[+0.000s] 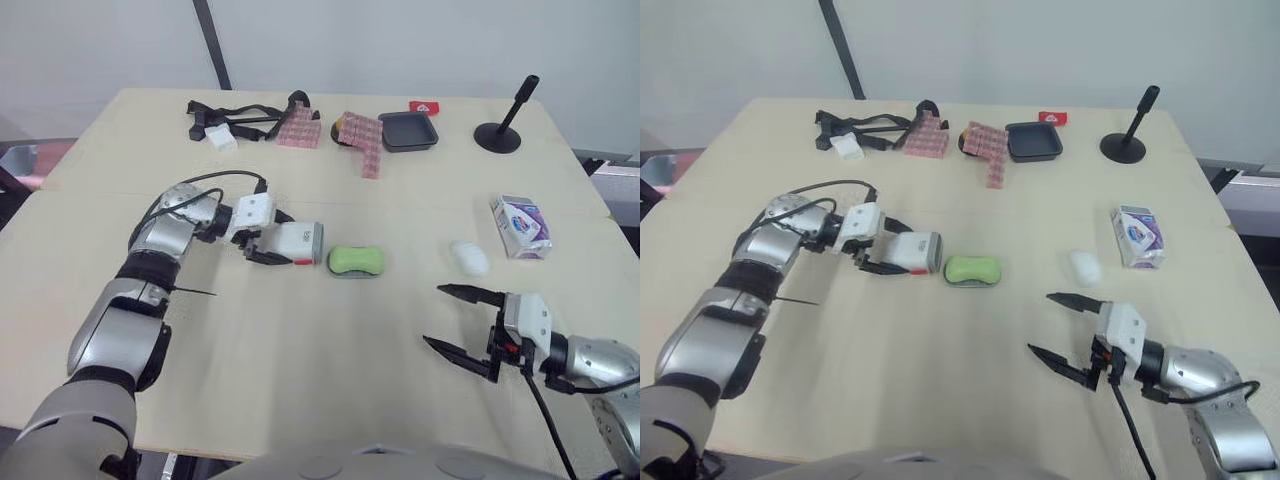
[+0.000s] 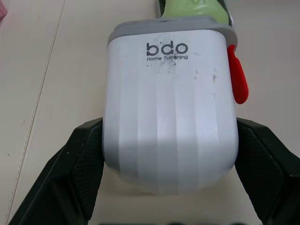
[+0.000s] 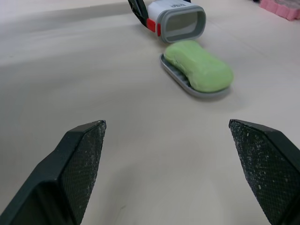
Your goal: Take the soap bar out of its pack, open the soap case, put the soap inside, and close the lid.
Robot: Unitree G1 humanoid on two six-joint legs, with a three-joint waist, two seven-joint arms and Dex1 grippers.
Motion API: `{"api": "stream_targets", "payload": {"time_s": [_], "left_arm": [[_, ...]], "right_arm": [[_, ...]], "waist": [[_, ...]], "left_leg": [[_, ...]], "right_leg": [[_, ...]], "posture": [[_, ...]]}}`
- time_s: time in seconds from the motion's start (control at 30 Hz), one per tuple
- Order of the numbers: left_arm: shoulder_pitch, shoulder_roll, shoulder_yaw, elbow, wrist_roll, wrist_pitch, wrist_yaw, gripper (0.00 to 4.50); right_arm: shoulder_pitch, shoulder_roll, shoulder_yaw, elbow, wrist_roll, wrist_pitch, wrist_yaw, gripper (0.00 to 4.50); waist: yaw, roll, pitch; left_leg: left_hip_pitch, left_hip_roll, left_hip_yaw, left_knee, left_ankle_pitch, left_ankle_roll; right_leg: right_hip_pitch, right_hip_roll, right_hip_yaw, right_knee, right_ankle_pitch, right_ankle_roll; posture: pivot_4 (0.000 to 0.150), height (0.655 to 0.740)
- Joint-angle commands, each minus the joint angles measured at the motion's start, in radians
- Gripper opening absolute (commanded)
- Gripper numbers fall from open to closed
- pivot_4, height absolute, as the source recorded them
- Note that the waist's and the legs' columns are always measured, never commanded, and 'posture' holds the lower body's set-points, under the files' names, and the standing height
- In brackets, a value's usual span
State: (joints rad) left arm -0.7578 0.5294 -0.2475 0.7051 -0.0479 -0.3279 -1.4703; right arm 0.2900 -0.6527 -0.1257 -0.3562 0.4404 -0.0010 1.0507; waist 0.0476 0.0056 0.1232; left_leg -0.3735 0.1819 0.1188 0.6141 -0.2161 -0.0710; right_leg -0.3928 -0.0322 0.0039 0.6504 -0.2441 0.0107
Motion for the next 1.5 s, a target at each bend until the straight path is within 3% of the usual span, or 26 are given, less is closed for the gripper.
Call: {"api": "stream_targets", "payload": {"time_s": [0.03, 0.2, 0.37, 0.63, 0.97, 1.5], "left_arm": [[0.082, 0.048, 0.034, -0.175, -0.068, 0.058, -0.031, 3.47], [0.206, 0.089, 0.039, -0.422, -0.127, 0.195, -0.014, 3.47], [0.334, 0.118, 0.023, -0.654, -0.158, 0.342, 0.029, 3.47], [0.41, 0.146, 0.001, -0.759, -0.15, 0.419, 0.071, 3.47], [0.44, 0.154, -0.017, -0.781, -0.139, 0.423, 0.105, 3.47], [0.44, 0.153, -0.027, -0.778, -0.137, 0.42, 0.129, 3.47]], "right_arm": [[-0.1, -0.075, -0.007, -0.099, 0.052, 0.139, -0.023, 4.5], [-0.3, -0.154, 0.069, -0.129, 0.056, 0.355, -0.052, 4.5], [-0.575, -0.146, 0.242, -0.049, -0.016, 0.495, -0.04, 4.5], [-0.837, -0.045, 0.47, 0.11, -0.133, 0.61, -0.012, 4.5], [-0.959, 0.054, 0.571, 0.245, -0.231, 0.594, 0.008, 4.5], [-0.99, 0.127, 0.645, 0.372, -0.352, 0.497, 0.067, 4.5]], "waist": [[0.0, 0.0, 0.0], [0.013, 0.0, 0.0], [0.004, 0.0, 0.0], [0.006, 0.0, 0.0], [0.01, 0.0, 0.0], [0.009, 0.0, 0.0]], "left_leg": [[0.0, 0.0, 0.0, 0.0, 0.0, 0.0], [0.0, 0.0, 0.0, 0.0, 0.0, 0.0], [0.0, 0.0, 0.001, -0.001, 0.0, -0.001], [0.0, 0.001, 0.001, -0.002, 0.004, -0.006], [0.0, 0.0, 0.001, -0.002, 0.004, -0.008], [-0.001, 0.0, 0.001, -0.002, 0.005, -0.009]], "right_leg": [[0.0, 0.0, 0.0, 0.0, 0.0, 0.0], [0.0, 0.0, -0.001, 0.0, 0.0, 0.0], [-0.002, 0.0, -0.001, 0.0, 0.0, 0.0], [-0.004, 0.001, 0.0, 0.0, 0.0, 0.0], [-0.005, 0.002, 0.0, 0.001, 0.0, 0.0], [-0.005, 0.003, 0.0, 0.003, 0.0, 0.0]], "posture": [[0.15, 0.74], [0.15, 0.74], [0.15, 0.74], [0.15, 0.74], [0.15, 0.74], [0.15, 0.74]]}}
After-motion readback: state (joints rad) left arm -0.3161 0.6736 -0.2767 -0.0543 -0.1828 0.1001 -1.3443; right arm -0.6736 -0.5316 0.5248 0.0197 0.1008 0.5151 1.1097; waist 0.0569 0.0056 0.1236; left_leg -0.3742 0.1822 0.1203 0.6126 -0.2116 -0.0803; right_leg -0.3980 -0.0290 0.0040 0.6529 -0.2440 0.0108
